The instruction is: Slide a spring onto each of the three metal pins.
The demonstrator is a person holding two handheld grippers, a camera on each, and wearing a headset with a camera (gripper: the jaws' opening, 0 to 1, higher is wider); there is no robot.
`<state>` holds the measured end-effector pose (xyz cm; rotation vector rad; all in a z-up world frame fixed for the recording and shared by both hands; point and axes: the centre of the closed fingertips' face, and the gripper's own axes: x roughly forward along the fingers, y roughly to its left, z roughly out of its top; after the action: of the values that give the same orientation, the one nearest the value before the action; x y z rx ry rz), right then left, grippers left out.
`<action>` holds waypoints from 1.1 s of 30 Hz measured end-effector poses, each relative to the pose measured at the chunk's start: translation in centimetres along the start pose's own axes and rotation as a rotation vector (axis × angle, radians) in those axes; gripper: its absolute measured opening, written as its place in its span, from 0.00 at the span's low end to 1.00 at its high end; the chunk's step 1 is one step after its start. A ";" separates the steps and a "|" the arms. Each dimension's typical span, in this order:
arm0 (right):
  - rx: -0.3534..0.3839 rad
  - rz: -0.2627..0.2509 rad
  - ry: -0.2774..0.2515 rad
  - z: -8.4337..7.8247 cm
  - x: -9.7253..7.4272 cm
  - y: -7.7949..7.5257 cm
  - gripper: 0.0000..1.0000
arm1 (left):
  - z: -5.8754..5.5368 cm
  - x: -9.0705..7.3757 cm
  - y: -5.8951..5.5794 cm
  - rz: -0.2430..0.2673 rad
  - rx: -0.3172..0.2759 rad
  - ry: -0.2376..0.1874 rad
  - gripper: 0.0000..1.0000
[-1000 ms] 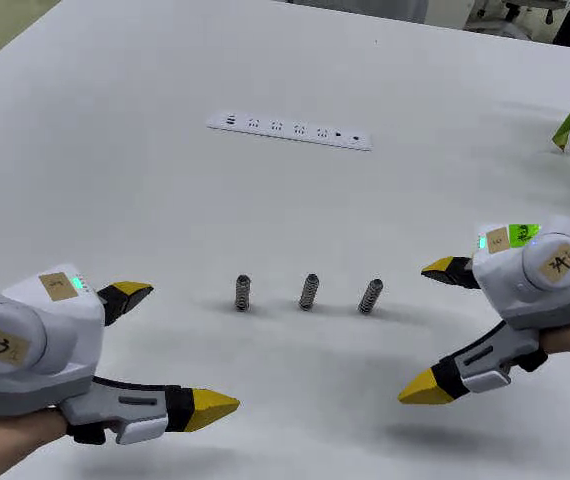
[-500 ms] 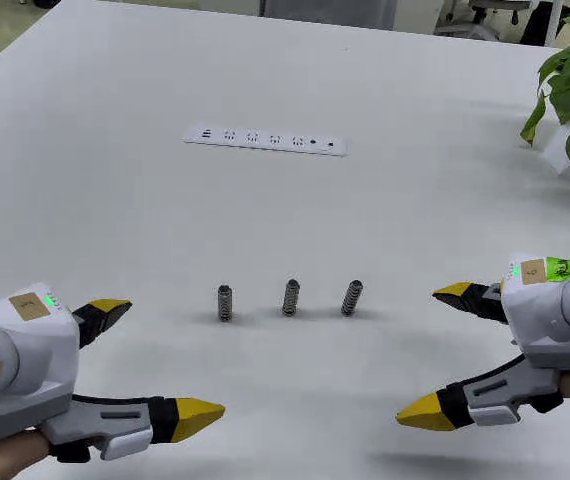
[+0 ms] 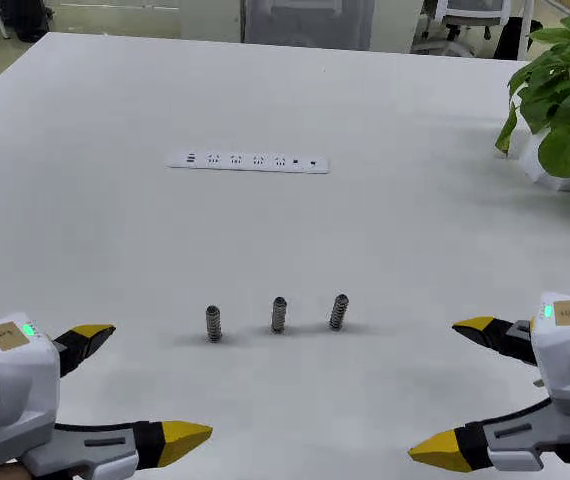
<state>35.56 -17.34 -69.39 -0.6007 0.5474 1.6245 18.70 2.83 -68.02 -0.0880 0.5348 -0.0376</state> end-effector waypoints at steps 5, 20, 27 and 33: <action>0.029 -0.008 -0.034 0.3 0.4 0.4 0.97 | -0.4 -0.4 -0.3 0.001 -0.016 0.007 1.00; 0.102 -0.035 -0.081 -0.1 0.3 0.8 0.98 | -0.1 -0.6 -1.0 0.001 -0.006 0.030 1.00; 0.116 -0.050 -0.099 0.4 -0.3 1.2 0.98 | 0.1 -0.4 -1.4 -0.002 -0.009 0.025 1.00; 0.121 -0.060 -0.106 0.5 -0.5 1.3 0.98 | 0.7 -0.6 -1.2 0.001 -0.004 0.007 1.00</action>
<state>34.31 -17.53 -68.65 -0.4351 0.5409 1.5455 18.48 1.71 -67.01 -0.0918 0.5423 -0.0361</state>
